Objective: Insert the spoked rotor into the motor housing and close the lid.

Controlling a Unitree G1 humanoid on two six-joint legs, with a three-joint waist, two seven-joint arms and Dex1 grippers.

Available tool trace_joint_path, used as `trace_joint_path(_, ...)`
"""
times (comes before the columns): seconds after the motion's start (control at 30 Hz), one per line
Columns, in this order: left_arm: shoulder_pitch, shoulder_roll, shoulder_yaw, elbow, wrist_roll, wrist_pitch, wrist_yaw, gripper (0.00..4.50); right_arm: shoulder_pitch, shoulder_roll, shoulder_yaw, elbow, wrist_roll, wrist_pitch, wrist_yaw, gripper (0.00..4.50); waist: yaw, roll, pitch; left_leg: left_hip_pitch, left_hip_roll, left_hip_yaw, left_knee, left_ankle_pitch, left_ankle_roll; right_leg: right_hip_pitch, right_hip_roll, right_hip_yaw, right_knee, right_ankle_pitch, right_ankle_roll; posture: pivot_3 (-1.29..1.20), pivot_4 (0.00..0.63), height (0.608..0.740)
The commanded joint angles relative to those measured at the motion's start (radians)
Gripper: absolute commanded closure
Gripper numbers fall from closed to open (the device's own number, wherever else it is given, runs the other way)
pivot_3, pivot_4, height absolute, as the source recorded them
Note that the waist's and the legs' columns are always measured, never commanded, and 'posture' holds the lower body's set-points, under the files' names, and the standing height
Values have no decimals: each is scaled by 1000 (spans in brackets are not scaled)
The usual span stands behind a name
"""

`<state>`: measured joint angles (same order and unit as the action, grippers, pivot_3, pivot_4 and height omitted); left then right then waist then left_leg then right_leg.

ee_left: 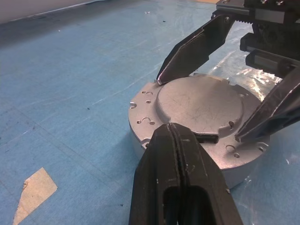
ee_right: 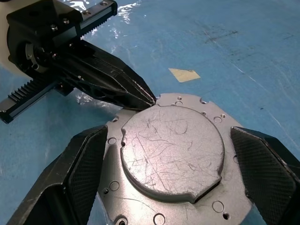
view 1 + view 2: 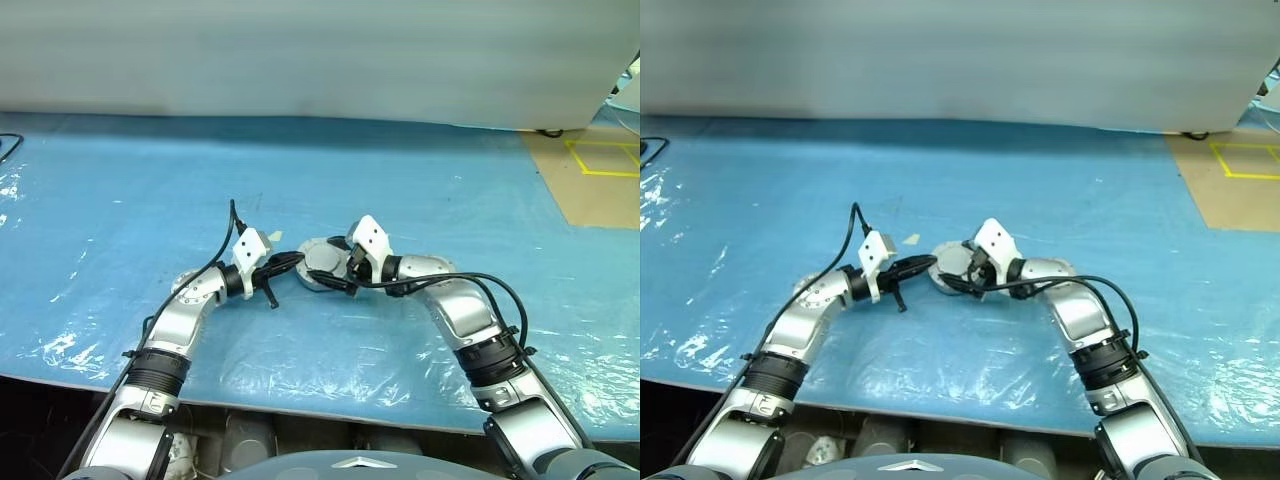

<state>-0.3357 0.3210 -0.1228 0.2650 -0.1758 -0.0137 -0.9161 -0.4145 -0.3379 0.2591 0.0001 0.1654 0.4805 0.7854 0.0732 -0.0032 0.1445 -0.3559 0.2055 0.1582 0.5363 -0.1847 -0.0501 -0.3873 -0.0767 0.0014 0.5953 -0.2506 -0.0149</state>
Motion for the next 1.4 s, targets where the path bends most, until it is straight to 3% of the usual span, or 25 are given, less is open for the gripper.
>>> trace_joint_path(0.03, 24, 4, -42, 33, 24, 32, -11, 4500, 23, 6, -36, 25, 42, 67, -6, 67, 0, 0, 0, 0, 0, 0, 0, 0, 0, 0, 0, 0, 0, 0, 0, 0, 150, 740)
trace_joint_path(0.3, 27, 8, -42, 36, 24, 28, -19, 4500, -11, 25, -124, 85, 81, 202, -96, 67, -1, 0, 0, -1, 0, 0, 0, 0, 0, 0, 0, 0, 0, 0, 0, 0, 150, 740)
trace_joint_path(0.77, 26, 4, -39, 41, 24, 16, -17, 4500, -43, 118, -366, 75, 439, 785, -143, 67, 4, 1, 0, -2, 0, -1, 0, 0, 0, 0, 0, -2, -1, 0, 0, 0, 150, 740)
trace_joint_path(0.87, 24, 2, -37, 46, 27, 9, -12, 4500, -50, 156, -441, 101, 491, 842, -171, 671, 4, 1, 0, -2, 0, -1, 0, 0, 0, 0, 1, -2, -1, 1, 0, 0, 150, 740)
trace_joint_path(1.0, 21, 3, -34, 53, 29, -1, -5, 4500, -67, 199, -517, 143, 520, 888, -212, 1946, 3, 2, 1, -4, 0, -1, 0, 0, -1, -2, 1, -2, -1, 1, -1, 0, 150, 740)
trace_joint_path(1.4, 22, -3, -16, 62, 19, -28, 22, 4500, -68, 252, -577, 134, 595, 981, -244, 2072, -2, 3, 1, -3, 0, 0, 0, 0, -1, -2, 1, -3, -1, 1, -2, 0, 150, 740)
